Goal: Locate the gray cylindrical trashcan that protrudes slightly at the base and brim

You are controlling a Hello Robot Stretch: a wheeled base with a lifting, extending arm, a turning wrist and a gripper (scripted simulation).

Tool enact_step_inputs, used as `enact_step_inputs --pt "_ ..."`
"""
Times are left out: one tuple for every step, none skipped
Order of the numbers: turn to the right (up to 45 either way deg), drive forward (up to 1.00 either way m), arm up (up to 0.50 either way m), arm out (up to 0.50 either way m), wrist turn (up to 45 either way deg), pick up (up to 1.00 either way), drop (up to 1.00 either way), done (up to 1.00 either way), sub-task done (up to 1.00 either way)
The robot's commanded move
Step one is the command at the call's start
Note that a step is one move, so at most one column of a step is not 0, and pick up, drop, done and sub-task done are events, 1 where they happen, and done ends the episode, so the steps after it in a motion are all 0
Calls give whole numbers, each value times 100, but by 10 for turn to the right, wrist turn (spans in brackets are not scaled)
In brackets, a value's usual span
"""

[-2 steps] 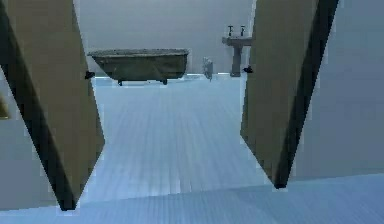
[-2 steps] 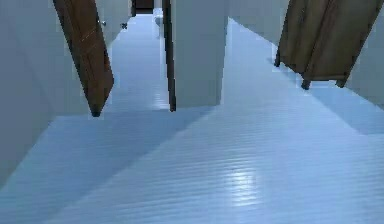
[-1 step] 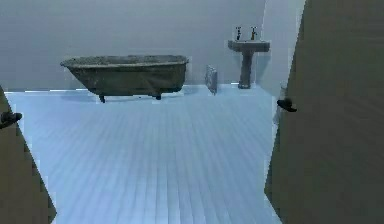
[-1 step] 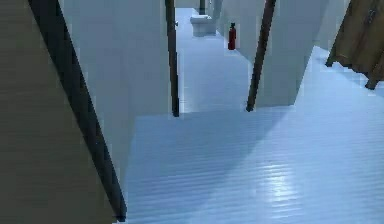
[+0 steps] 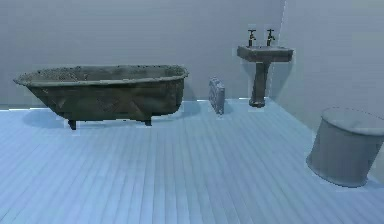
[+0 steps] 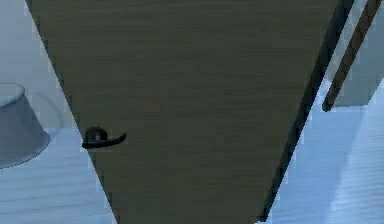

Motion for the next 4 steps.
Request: enact_step_inputs --pt "0 55 0 0 0 0 0 0 0" --pt "450 0 0 0 0 0 0 0 0" --pt "150 0 0 0 0 0 0 0 0" --pt "0 100 0 0 0 0 0 0 0"
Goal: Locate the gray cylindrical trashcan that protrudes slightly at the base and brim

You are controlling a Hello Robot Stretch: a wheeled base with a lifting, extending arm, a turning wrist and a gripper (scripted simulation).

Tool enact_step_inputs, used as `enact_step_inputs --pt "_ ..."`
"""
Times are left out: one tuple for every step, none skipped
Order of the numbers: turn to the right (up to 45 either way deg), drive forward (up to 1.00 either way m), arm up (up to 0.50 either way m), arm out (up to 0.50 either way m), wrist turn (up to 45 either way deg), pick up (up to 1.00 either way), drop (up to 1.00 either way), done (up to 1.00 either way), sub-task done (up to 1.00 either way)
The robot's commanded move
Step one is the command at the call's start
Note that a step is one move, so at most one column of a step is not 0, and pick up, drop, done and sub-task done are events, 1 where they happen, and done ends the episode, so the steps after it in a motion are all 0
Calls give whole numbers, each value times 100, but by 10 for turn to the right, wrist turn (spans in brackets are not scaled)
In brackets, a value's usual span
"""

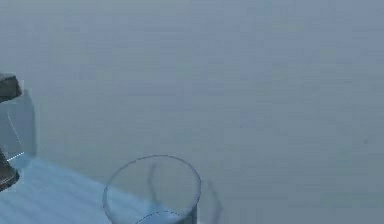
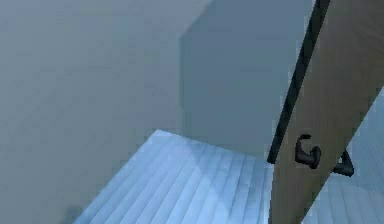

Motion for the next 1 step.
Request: enact_step_inputs --pt "-120 0 0 0 0 0 0 0 0"
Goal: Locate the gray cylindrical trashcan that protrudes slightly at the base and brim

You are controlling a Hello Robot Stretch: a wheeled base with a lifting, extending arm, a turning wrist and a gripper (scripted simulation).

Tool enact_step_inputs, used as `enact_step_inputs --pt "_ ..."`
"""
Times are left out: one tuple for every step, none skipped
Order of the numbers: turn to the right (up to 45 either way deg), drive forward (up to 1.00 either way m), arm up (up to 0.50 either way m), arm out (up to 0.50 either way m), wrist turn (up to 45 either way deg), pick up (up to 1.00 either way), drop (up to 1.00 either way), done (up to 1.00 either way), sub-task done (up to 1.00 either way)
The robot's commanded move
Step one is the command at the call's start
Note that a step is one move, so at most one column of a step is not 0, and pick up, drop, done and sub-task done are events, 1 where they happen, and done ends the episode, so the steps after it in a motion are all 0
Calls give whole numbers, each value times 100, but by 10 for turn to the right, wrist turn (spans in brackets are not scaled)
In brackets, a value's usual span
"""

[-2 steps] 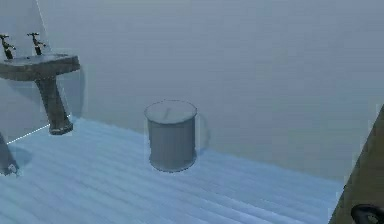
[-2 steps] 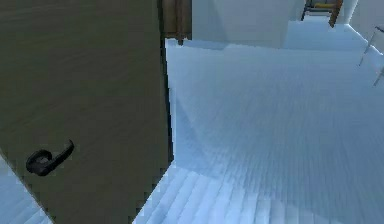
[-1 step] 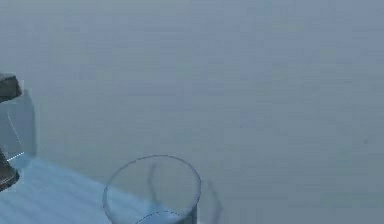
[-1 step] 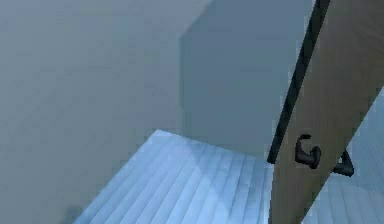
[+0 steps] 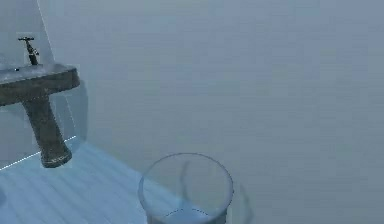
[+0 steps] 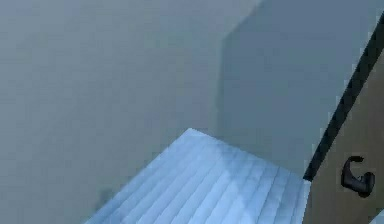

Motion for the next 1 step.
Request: enact_step_inputs --pt "0 0 0 0 0 0 0 100 0"
